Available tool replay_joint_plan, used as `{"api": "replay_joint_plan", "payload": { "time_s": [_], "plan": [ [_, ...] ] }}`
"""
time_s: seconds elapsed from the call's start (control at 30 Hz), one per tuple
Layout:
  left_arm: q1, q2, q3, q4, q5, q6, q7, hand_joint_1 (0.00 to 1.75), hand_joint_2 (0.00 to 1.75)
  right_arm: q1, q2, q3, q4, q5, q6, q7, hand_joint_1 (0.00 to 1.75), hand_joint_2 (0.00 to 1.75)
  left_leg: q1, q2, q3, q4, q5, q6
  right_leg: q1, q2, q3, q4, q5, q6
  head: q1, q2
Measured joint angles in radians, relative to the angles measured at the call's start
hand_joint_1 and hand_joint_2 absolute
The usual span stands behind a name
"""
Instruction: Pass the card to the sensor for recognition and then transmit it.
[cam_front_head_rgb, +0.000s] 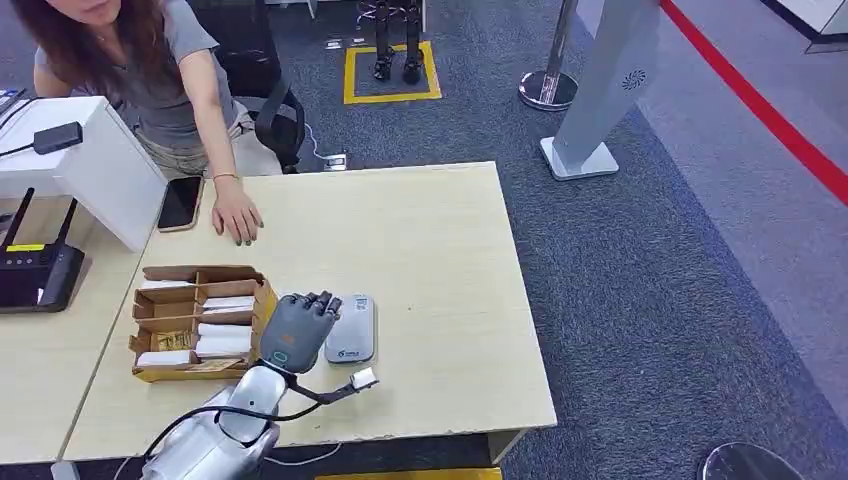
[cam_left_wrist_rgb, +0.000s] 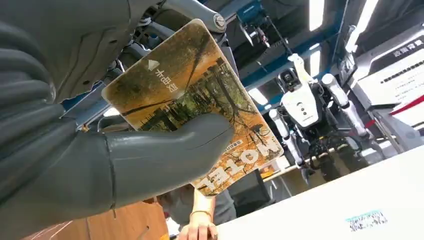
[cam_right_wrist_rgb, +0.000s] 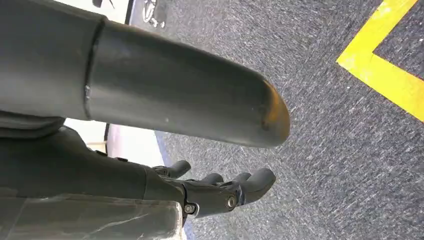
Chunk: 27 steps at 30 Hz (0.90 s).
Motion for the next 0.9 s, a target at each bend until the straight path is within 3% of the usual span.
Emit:
{"api": "replay_joint_plan", "payload": {
  "time_s": [0.23,0.63,0.9],
  "plan": [
    [-0.005,0.001,-0.005,0.013,0.0,-0.002,0.0,1.75,1.75,0.0,0.0,0.0,0.0,0.0,0.0,0.0,0.0,0.0,0.0,0.0,0.0,0.0,0.0,0.0,0.0,0.0,0.0,0.0,0.0,0.0,0.0,0.0],
    [-0.015,-0.009,-0.077,0.073,0.0,-0.003,0.011,1.75,1.75,-0.001,0.0,0.008,0.0,0.0,0.005,0.004,0.0,0.0,0.0,0.0,0.0,0.0,0.0,0.0,0.0,0.0,0.0,0.0,0.0,0.0,0.0,0.0],
    [-0.006,-0.033,-0.077,0.097,0.0,0.049,-0.09,1.75,1.75,-0.002,0.0,0.01,0.0,0.0,0.006,0.004,0.0,0.0,0.0,0.0,0.0,0.0,0.0,0.0,0.0,0.0,0.0,0.0,0.0,0.0,0.0,0.0]
  ]
}}
